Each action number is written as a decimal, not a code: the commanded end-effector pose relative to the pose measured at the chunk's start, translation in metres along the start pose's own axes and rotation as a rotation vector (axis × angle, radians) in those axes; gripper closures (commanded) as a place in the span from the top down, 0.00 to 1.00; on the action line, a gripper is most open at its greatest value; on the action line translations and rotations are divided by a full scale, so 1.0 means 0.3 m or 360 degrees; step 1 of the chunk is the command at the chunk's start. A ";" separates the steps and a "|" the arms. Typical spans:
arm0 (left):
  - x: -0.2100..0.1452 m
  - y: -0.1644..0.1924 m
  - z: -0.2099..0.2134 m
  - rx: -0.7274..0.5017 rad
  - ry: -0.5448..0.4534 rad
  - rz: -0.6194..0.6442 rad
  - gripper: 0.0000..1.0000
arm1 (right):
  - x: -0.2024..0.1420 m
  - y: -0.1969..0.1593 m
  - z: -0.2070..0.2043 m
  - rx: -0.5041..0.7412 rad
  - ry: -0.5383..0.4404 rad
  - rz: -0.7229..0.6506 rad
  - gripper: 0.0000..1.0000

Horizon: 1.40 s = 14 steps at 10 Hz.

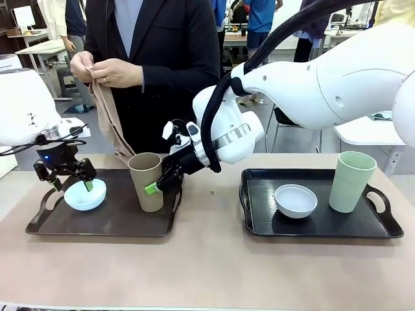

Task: Set up a tray with a mat and arrange the tableware.
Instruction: Pick up the Picnic Bowl and Reusable plastic cup from the Handle tray in front of the human's position and hold them in the air.

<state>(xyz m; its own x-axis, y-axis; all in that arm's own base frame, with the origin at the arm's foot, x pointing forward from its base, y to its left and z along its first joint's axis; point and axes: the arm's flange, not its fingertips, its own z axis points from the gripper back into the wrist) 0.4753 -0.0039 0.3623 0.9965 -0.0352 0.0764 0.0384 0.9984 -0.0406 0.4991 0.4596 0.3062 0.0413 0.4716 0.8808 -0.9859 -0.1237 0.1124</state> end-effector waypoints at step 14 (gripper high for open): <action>0.031 0.072 -0.070 -0.0029 0.0016 -0.0016 0.04 | -0.014 -0.008 -0.037 0.0035 -0.0001 -0.0016 0.27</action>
<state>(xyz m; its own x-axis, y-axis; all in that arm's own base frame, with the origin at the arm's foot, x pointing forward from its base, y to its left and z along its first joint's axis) 0.4839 0.0132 0.3408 0.9976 -0.0350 0.0590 0.0382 0.9978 -0.0542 0.4961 0.4700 0.3001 0.0412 0.4702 0.8816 -0.9832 -0.1381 0.1196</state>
